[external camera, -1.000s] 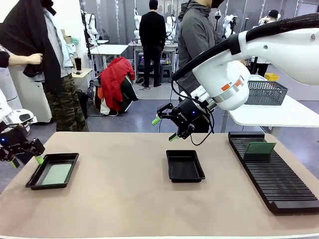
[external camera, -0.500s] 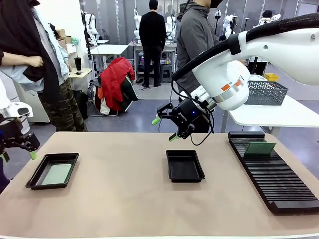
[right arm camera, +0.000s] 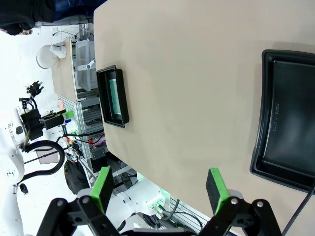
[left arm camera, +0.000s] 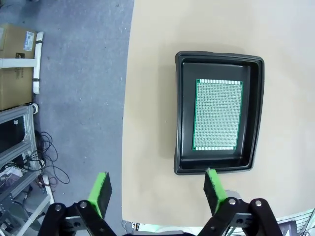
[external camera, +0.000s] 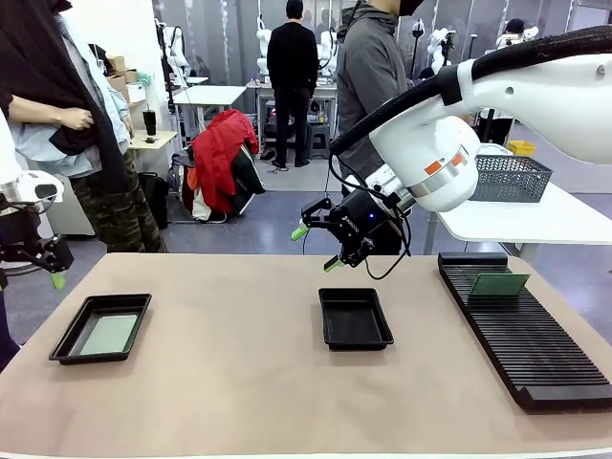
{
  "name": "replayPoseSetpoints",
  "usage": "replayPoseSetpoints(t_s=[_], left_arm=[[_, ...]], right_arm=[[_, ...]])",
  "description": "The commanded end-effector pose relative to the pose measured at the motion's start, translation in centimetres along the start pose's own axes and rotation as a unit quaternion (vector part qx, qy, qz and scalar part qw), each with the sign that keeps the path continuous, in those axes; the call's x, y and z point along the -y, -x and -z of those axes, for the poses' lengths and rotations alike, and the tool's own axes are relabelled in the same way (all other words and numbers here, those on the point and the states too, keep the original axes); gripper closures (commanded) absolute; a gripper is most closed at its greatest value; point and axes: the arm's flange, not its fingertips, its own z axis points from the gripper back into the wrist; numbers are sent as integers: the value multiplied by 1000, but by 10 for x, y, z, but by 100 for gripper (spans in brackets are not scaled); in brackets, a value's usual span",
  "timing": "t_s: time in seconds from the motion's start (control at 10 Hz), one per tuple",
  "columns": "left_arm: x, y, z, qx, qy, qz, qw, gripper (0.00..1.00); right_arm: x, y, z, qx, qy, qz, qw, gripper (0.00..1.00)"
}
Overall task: Inspect and transfer BCBs to ESD trays.
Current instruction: Pick up the ESD tray and place it on the left side of the table, then pick up the Blank PCB from the PCB Rack and place it in the right ESD tray.
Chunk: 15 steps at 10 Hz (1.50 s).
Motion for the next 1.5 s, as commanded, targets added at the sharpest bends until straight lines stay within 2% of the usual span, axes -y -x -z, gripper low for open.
replayPoseSetpoints(t_s=[0.0,1.4], left_arm=[[2,6,-5,-3,-13,-7,1000,0],[0,2,-5,2,0,0,1000,0]], right_arm=[[-2,0,0,2,2,2,1000,0],[-2,0,0,2,2,2,1000,0]])
